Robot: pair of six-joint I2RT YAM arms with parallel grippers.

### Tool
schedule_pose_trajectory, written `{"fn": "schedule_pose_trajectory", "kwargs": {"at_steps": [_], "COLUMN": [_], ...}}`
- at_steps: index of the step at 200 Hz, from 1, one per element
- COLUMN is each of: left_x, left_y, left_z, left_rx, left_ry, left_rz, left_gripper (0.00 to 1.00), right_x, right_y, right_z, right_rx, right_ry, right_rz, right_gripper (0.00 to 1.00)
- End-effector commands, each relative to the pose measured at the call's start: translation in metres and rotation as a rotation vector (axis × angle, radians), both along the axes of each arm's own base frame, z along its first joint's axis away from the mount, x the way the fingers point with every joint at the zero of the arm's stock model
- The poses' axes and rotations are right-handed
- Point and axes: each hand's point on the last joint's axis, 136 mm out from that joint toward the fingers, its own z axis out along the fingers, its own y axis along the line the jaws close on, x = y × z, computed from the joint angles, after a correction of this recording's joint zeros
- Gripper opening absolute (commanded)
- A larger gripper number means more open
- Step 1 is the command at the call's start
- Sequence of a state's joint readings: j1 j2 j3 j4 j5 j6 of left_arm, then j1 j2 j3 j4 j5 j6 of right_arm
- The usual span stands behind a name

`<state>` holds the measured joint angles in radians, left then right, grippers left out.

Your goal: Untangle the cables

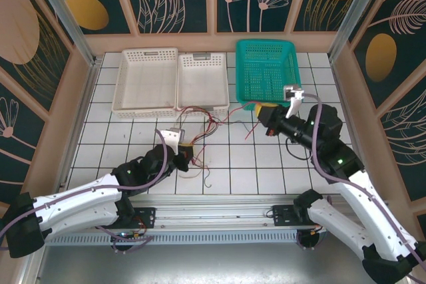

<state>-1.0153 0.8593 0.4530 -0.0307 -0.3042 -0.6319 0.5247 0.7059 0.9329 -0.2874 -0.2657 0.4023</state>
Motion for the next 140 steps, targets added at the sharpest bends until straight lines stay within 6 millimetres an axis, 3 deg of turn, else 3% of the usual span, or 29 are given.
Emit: {"fn": "schedule_pose_trajectory", "kwargs": {"at_steps": [1,54,73,104,140], "left_x": [0.005,0.006,0.006,0.003,-0.004], "left_y": [0.022,0.040,0.045,0.040,0.019], "left_z": [-0.010,-0.005,-0.001,0.014,0.039], "left_rx": [0.102,0.103,0.093,0.034,-0.055], "left_ry": [0.011,0.009,0.004,-0.011,-0.044], "left_rz": [0.084,0.159,0.178,0.150,0.036], "left_gripper": [0.00,0.00,0.00,0.00,0.00], "right_x": [0.012,0.007,0.005,0.013,0.038], "right_y": [-0.034,-0.065,-0.065,-0.047,-0.031], "right_z": [0.032,0.084,0.097,0.101,0.085], "right_rx": [0.021,0.078,0.083,0.070,0.023], "right_ry": [-0.042,-0.117,-0.144,-0.124,-0.067], "right_rz": [-0.187,-0.328,-0.320,-0.249,-0.232], "right_gripper": [0.00,0.00,0.00,0.00,0.00]}}
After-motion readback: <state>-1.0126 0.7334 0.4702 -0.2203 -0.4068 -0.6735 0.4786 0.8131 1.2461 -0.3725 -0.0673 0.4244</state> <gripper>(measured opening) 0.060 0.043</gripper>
